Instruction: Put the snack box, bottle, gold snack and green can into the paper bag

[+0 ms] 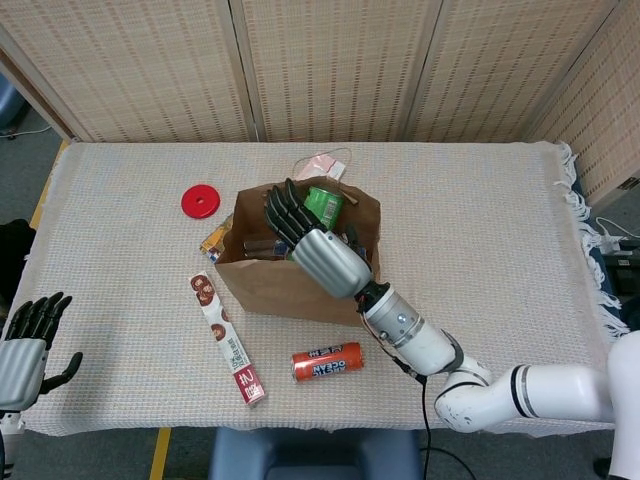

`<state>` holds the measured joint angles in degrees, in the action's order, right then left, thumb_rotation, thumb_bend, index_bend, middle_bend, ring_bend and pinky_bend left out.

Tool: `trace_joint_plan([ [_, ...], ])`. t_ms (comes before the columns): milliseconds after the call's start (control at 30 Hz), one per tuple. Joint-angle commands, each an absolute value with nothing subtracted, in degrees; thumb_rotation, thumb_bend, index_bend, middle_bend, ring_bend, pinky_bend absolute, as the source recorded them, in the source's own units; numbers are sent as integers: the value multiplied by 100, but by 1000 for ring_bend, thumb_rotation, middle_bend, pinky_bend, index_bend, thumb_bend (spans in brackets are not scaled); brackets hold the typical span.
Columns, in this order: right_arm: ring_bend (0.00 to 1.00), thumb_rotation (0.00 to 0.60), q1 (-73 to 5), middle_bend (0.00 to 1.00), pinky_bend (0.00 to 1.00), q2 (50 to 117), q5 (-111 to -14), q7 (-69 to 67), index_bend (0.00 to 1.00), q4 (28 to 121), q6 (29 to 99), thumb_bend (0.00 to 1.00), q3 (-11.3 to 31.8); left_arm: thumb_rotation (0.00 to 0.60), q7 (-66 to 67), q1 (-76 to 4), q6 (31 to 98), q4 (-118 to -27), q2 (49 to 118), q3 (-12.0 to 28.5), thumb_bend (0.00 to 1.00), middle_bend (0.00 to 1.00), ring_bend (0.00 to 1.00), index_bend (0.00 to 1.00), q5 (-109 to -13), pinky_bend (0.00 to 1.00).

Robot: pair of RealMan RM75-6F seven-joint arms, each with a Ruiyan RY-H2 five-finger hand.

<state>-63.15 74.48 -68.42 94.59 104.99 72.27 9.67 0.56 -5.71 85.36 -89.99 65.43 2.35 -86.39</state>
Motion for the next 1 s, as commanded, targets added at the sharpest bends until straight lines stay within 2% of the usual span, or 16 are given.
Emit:
trace_joint_plan([
  [33,0,600,-5890,27,72,7200,-7063,8904,0,10826,7725,38,970,600,63,-572,8535,-9000,6545,237,351,0,0,0,-8637,0],
  [267,0,600,-4624,27,62,6704,-7377,7284,0,11529,8813,38,637,600,90,-571,8541,-9004,6549,238,351,0,0,0,-8638,0],
  [400,0,600,-3784,27,59,6404,-7781,6089,0,11561,9222,38,117,600,145,-567,8552,-9018,6563,242,350,0,0,0,-8630,0],
  [533,0,600,-2964,27,59,6426,-8122,4817,0,11397,9531,38,-454,600,218,-555,8577,-9035,6583,249,350,0,0,0,-8618,0],
  [633,0,600,-2353,17,44,6524,-8365,3811,0,11111,9613,38,-973,600,253,-547,8593,-9036,6597,254,348,0,0,0,-8608,0],
  [733,0,600,-1806,6,12,6759,-8574,3179,0,10486,9808,38,-1273,600,274,-544,8599,-9032,6605,256,349,0,0,0,-8606,0],
  [867,0,600,-1289,4,0,7225,-8795,2576,0,9156,10110,38,-1277,600,258,-545,8595,-9024,6608,260,350,0,0,0,-8600,0],
  [1000,0,600,-1143,0,0,7207,-8672,2280,0,9072,9841,38,-1191,600,255,-547,8589,-9031,6605,258,351,0,0,0,-8604,0],
])
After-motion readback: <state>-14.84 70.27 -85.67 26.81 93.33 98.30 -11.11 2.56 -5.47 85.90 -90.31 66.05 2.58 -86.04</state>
